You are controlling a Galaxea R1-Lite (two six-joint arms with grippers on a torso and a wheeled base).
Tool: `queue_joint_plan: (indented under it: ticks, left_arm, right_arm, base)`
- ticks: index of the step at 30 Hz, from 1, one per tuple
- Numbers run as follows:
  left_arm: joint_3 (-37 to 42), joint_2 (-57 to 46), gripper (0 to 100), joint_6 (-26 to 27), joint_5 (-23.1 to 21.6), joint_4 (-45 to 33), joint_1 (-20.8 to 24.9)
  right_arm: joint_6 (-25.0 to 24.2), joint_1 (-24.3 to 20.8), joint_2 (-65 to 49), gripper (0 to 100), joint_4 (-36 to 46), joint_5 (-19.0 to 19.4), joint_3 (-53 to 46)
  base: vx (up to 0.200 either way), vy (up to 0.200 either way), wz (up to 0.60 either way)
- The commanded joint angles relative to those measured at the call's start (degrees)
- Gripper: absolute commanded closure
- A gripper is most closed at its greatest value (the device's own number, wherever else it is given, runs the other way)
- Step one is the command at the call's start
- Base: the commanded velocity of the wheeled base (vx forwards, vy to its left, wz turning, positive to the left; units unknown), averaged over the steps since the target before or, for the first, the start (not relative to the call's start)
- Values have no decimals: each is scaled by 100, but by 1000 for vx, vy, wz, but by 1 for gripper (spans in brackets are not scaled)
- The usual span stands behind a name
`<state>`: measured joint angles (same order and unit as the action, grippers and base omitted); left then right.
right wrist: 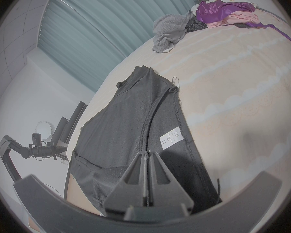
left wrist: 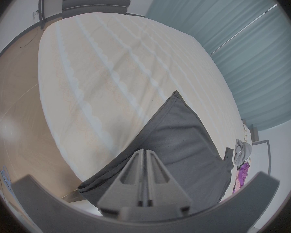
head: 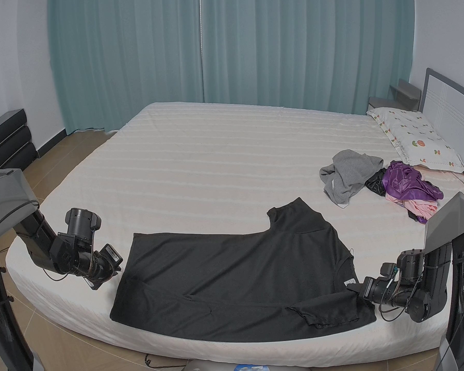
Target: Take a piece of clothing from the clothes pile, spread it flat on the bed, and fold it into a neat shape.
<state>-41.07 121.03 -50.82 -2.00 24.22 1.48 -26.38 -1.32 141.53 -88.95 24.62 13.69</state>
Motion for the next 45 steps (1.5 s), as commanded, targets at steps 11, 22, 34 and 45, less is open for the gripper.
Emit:
queue_joint_plan:
  ticks: [11, 22, 34, 45]
  left_arm:
    - [90, -53, 0, 310, -1013, 197, 151]
    - [908, 219, 0, 1391, -943, 1462, 415]
    - [855, 685, 0, 1373, -213, 1884, 591]
    - [925, 668, 100, 1321, 94, 1972, 485]
  right_arm:
    - [1, -44, 41, 100, -87, -2, 72]
    - [1, -44, 50, 100, -87, -2, 72]
    - [1, -88, 50, 100, -87, -10, 55]
    - [1, -88, 50, 100, -87, -19, 37]
  base:
    - [0, 0, 0]
    - [0, 0, 0]
    - [0, 0, 0]
    - [0, 0, 0]
